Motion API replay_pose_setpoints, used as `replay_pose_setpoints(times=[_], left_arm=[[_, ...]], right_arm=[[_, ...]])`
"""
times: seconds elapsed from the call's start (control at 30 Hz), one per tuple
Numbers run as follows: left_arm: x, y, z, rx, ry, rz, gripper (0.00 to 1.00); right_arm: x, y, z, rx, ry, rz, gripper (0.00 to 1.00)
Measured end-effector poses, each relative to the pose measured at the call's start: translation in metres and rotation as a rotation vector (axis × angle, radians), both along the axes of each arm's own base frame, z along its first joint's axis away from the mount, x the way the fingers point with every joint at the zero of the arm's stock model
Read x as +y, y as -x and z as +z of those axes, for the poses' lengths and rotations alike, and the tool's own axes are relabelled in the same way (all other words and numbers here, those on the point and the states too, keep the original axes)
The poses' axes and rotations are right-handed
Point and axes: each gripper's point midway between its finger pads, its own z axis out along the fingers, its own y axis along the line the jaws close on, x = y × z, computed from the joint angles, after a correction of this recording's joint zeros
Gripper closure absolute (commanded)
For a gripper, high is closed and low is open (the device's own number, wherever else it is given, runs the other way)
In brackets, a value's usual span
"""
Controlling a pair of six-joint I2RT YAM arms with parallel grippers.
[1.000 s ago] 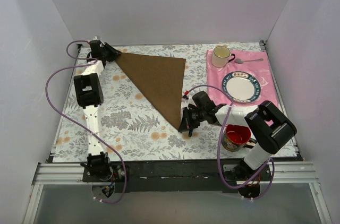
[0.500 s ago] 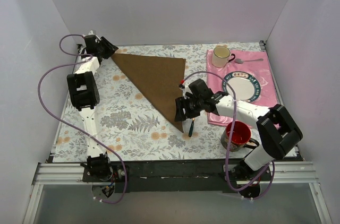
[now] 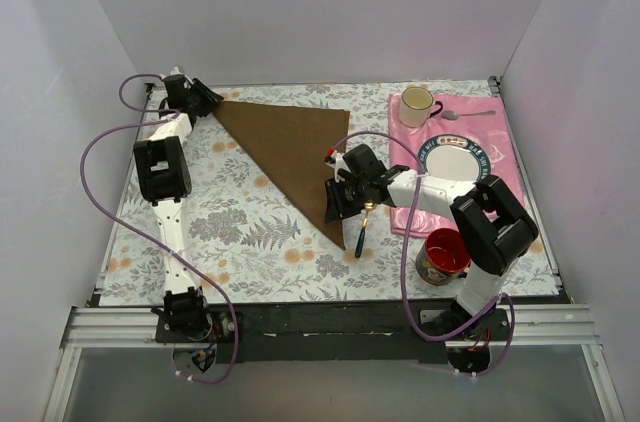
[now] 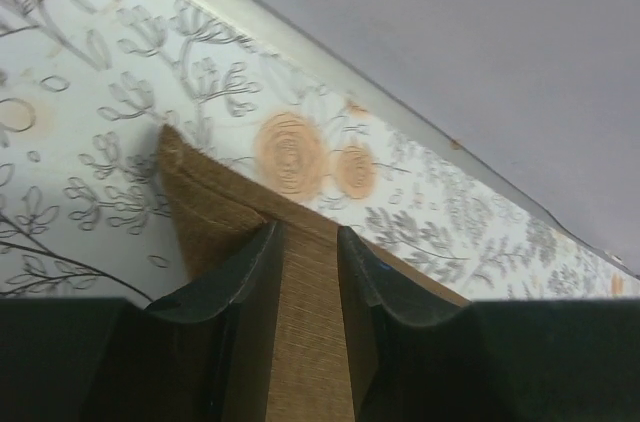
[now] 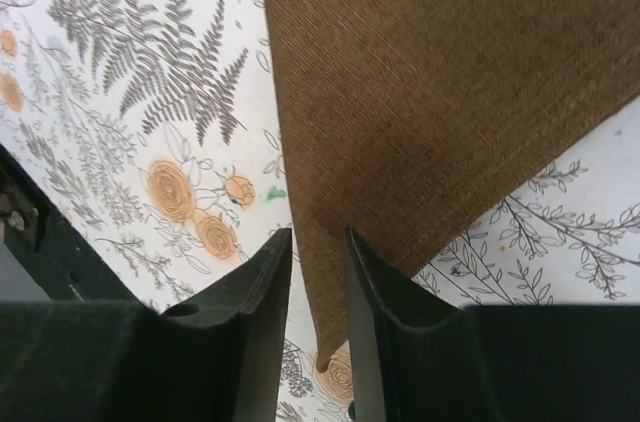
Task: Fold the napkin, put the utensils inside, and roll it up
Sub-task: Fold the napkin
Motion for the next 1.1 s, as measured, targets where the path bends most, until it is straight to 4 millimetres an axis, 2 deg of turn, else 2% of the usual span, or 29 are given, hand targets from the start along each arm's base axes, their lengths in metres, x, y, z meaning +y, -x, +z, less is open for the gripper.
replay_pose_setpoints(times=[0.07, 0.2, 0.3, 0.4, 0.53, 0.63, 0.73, 0.83, 0.9, 0.97, 1.03, 1.1], left_arm=[[0.005, 0.0, -0.022, 0.032, -0.002, 0.02, 0.72], [0.015, -0.009, -0.022, 0.021, -0.015, 0.045, 0.73], [0.021, -0.011, -0.023, 0.027, -0.045, 0.052, 0.69], [0.021, -0.011, -0.021, 0.034, -0.078, 0.05, 0.62], [0.009, -0.006, -0.009, 0.056, -0.103, 0.053, 0.6], [-0.023, 0.018, 0.013, 0.08, -0.079, 0.03, 0.64], [-0.084, 0.058, 0.042, 0.088, -0.05, -0.051, 0.68], [-0.151, 0.096, 0.061, 0.067, -0.025, -0.165, 0.7], [-0.194, 0.13, 0.058, 0.081, -0.015, -0.247, 0.71], [-0.219, 0.159, 0.043, 0.122, -0.013, -0.303, 0.71], [-0.222, 0.177, 0.022, 0.175, -0.018, -0.316, 0.71], [-0.21, 0.186, 0.004, 0.22, -0.027, -0.294, 0.71]], right_arm=[[-0.005, 0.006, -0.012, 0.012, 0.008, -0.001, 0.72], [-0.015, 0.024, -0.033, 0.056, 0.023, 0.0, 0.72], [-0.014, 0.032, -0.03, 0.042, 0.027, 0.007, 0.72], [-0.015, 0.037, -0.024, 0.041, 0.063, 0.017, 0.69], [0.004, 0.015, 0.006, -0.026, 0.03, 0.022, 0.62], [0.031, -0.009, 0.028, -0.068, -0.029, 0.031, 0.58], [0.053, -0.027, 0.029, -0.083, -0.078, 0.033, 0.58], [0.056, -0.024, 0.015, -0.035, -0.077, 0.029, 0.58], [0.054, -0.02, 0.005, -0.006, -0.072, 0.021, 0.6], [0.049, -0.014, -0.006, 0.024, -0.06, 0.009, 0.6], [0.041, -0.004, -0.019, 0.05, -0.043, -0.001, 0.61], [0.033, 0.007, -0.028, 0.079, -0.038, -0.009, 0.62]])
